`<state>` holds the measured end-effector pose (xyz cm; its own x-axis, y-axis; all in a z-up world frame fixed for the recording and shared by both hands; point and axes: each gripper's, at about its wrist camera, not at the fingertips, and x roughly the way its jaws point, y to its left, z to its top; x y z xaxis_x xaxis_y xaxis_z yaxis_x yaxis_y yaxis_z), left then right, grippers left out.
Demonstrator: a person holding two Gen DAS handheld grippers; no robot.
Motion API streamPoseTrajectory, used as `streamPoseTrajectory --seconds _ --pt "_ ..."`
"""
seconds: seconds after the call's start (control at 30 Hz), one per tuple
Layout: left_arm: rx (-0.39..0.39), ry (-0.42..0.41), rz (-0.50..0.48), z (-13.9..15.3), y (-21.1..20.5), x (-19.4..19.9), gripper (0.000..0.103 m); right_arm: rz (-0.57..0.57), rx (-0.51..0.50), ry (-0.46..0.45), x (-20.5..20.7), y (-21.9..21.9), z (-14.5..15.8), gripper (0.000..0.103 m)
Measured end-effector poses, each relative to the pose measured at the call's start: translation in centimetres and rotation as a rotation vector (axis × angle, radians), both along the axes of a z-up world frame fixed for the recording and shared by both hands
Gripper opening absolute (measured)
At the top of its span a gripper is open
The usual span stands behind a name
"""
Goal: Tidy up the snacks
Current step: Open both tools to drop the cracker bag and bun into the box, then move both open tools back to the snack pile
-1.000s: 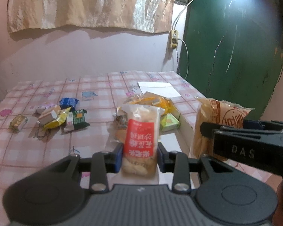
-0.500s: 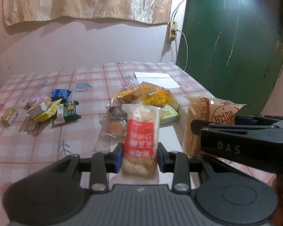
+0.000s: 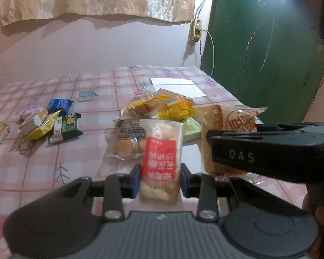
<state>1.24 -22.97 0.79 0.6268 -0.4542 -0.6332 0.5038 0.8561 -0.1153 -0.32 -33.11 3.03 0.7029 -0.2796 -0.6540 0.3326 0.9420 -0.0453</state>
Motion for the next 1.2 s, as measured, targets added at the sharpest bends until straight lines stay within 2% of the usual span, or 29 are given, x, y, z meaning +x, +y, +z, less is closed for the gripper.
streamPoseTrajectory --seconds 0.23,0.37,0.43,0.47,0.6,0.83,1.2 --pt "-0.010 0.012 -0.002 -0.4 -0.7 0.7 0.034 0.005 -0.006 0.020 1.5 -0.4 -0.8 0.072" --pt "-0.034 0.015 -0.038 -0.7 -0.8 0.9 0.034 0.005 -0.007 0.030 2.1 -0.8 -1.2 0.072" --pt "-0.044 0.018 -0.043 -0.8 -0.8 0.9 0.039 0.004 -0.010 0.035 2.6 -0.9 -1.4 0.072" --pt "-0.049 0.023 -0.043 -0.8 -0.8 1.0 0.047 -0.002 -0.017 0.032 2.7 -0.9 -1.4 0.072" --pt "-0.054 0.021 -0.034 -0.7 -0.5 1.1 0.048 -0.010 -0.029 0.015 2.6 -0.6 -1.0 0.074" --pt "-0.061 0.006 0.027 0.5 1.3 1.5 0.048 -0.016 -0.026 -0.024 1.6 0.0 0.2 0.074" --pt "-0.051 -0.002 0.184 1.6 7.1 2.3 0.048 0.038 0.005 -0.056 1.2 2.8 1.3 0.084"
